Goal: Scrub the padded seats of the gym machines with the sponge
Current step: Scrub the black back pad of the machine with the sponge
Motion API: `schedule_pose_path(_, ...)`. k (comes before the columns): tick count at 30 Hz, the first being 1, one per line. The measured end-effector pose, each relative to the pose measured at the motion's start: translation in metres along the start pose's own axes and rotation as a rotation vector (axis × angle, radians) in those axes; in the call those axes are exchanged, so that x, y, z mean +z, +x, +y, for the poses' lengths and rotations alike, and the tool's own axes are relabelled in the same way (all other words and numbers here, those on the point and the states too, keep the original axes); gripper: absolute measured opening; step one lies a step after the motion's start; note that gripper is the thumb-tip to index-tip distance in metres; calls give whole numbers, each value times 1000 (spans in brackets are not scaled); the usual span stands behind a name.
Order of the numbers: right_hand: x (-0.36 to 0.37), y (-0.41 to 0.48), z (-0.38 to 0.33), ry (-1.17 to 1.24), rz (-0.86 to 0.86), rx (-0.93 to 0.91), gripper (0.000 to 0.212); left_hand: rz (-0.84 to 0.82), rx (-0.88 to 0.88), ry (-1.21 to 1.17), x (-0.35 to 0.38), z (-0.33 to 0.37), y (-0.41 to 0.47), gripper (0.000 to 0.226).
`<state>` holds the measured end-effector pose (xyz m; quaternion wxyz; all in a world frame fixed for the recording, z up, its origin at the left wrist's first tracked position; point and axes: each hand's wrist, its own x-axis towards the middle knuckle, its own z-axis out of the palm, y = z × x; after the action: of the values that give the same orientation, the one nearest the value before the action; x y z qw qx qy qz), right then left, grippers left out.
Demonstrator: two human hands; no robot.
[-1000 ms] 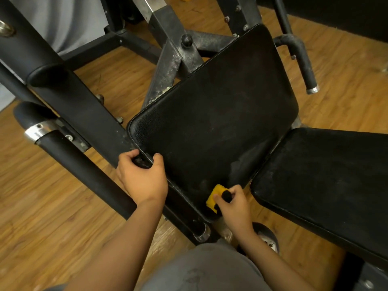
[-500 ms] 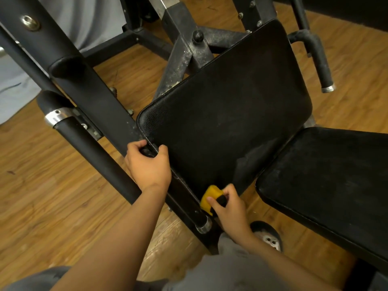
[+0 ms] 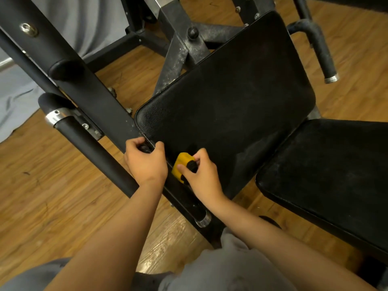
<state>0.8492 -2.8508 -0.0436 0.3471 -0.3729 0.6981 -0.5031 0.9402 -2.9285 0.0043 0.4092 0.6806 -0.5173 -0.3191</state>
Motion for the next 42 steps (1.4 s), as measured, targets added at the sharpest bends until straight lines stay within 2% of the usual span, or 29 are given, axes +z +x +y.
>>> schedule_pose_path(4,-7,-17,28,-66,-5,23,30,-7,10,16,0,-4,4,31)
schedule_pose_path(7,-27,-40,67,-57,19,147,27,-14,0,9,1,-6,5,32)
schedule_pose_path(10,-46,-57,102,-91,128,276,27,-11,-2,9,1,-6,6,32)
schedule_pose_path(17,-48,-62,122,-47,256,384,25,-18,4,8,0,-6,5,30)
schedule_pose_path(20,-52,-67,138,-12,397,501,24,-23,25,10,-1,-7,5,29)
schedule_pose_path(29,-44,-29,103,134,465,403,21,-12,49,12,-1,-8,4,31)
schedule_pose_path(37,-41,-40,113,81,560,505,21,-17,21,-5,-2,-7,3,39)
schedule_pose_path(42,-38,-39,109,44,598,540,24,-19,1,2,-2,-3,1,31)
